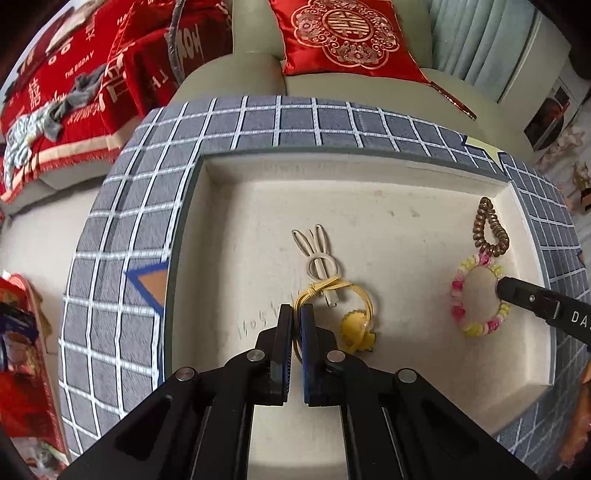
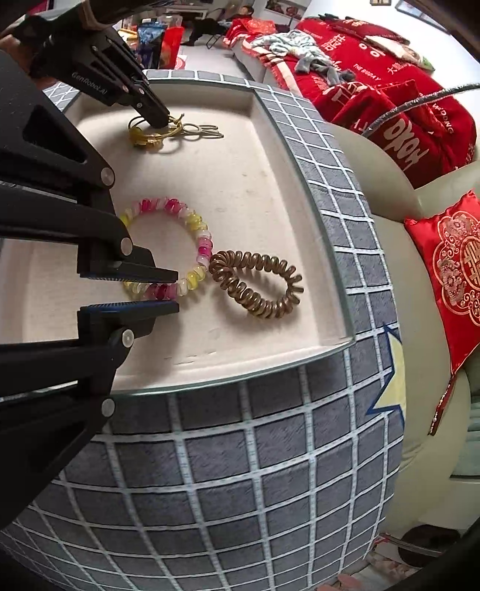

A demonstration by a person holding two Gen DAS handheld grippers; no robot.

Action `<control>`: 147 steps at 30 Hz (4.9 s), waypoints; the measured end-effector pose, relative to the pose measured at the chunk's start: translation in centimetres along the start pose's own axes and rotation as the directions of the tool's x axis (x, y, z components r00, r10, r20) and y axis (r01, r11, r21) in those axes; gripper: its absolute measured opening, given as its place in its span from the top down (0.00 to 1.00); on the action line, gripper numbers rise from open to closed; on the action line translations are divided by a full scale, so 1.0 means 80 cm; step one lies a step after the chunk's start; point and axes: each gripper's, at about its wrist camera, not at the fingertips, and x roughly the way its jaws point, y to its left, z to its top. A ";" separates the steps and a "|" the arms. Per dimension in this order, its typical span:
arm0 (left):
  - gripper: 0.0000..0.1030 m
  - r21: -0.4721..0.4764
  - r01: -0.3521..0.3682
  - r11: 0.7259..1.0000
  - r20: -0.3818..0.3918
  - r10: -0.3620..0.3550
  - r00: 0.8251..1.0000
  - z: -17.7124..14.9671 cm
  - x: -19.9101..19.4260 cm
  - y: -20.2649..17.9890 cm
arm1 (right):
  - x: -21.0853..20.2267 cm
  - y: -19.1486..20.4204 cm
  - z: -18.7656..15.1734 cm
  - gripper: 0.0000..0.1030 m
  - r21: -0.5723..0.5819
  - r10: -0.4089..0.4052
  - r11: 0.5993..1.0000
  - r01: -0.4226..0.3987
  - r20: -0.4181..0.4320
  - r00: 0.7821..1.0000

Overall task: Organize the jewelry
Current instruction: 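Lower both held items into the tray and open both tools, then move both tools back toward the remaining jewelry beside the tray, then grasp the silver barrette on the blue star with the right tool while the left tool grasps the green bangle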

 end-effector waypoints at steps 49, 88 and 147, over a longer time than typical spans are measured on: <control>0.00 0.010 -0.083 0.996 0.133 0.081 0.988 -0.009 -0.055 0.000 | -0.114 -0.032 -0.103 0.33 0.081 0.076 0.993 -0.085 0.106 0.991; 0.00 -0.036 0.039 0.999 -0.102 -0.042 0.994 -0.165 -0.076 0.005 | -0.110 -0.053 -0.244 0.00 0.002 -0.073 0.997 0.073 -0.022 0.997; 0.76 0.108 0.158 0.982 -0.092 -0.148 0.985 -0.160 -0.059 -0.077 | -0.103 -0.030 -0.255 0.83 -0.196 -0.004 0.981 -0.005 -0.046 0.999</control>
